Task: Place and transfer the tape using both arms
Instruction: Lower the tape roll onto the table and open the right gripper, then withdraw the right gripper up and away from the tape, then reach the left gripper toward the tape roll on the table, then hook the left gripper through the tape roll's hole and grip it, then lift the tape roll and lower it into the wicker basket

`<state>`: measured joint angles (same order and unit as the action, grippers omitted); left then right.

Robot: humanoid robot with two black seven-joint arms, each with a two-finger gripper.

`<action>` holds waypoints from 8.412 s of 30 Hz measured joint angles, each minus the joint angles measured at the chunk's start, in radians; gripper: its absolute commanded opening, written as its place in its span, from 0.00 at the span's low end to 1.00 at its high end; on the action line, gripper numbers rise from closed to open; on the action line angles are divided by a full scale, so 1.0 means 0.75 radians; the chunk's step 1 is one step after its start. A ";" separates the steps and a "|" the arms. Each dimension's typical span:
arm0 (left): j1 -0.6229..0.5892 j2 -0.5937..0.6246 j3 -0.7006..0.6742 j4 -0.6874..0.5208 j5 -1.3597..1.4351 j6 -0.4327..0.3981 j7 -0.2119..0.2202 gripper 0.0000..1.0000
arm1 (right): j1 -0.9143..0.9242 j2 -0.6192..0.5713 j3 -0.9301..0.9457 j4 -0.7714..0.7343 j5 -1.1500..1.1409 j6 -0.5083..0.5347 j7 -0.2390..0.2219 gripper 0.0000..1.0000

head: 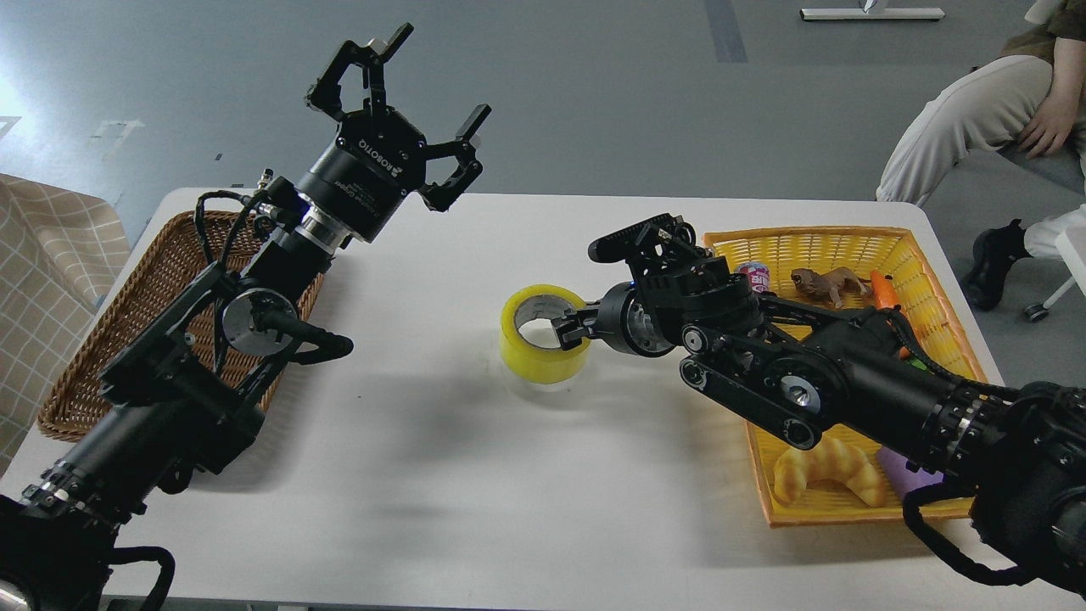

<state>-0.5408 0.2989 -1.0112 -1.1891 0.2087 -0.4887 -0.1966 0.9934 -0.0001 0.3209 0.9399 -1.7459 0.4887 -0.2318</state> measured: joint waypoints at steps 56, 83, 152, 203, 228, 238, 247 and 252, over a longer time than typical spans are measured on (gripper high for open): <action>0.011 0.003 0.004 -0.010 0.000 0.000 0.001 0.98 | -0.118 0.000 0.012 0.022 0.001 0.000 -0.004 0.99; 0.009 -0.001 0.029 0.011 0.009 0.000 0.000 0.98 | -0.076 -0.496 0.344 0.709 0.052 0.000 -0.006 1.00; -0.051 0.338 0.200 -0.345 1.960 0.081 0.170 0.98 | -0.825 -0.141 1.791 0.515 1.678 0.000 -0.011 0.99; -0.216 -0.028 0.703 0.025 2.532 0.000 0.366 0.96 | -1.051 -0.176 1.810 0.452 1.677 0.000 0.013 1.00; -0.219 -0.005 0.755 0.020 2.523 -0.001 0.391 0.00 | -1.050 -0.176 1.820 0.454 1.681 0.000 0.031 1.00; -0.403 0.071 0.742 -0.036 2.393 -0.001 0.419 0.00 | -1.033 -0.174 1.846 0.458 1.684 0.000 0.039 1.00; -0.605 0.190 0.754 -0.032 2.231 0.000 0.406 0.00 | -1.033 -0.174 1.857 0.457 1.684 0.000 0.052 1.00; -0.618 0.287 0.753 -0.026 2.205 0.000 0.404 0.00 | -1.034 -0.173 1.857 0.456 1.684 0.000 0.052 0.99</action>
<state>-1.0040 0.5139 -0.4461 -1.2083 1.8622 -0.4884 0.1063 0.2182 -0.1298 1.7135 1.2823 -0.4828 0.4887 -0.1931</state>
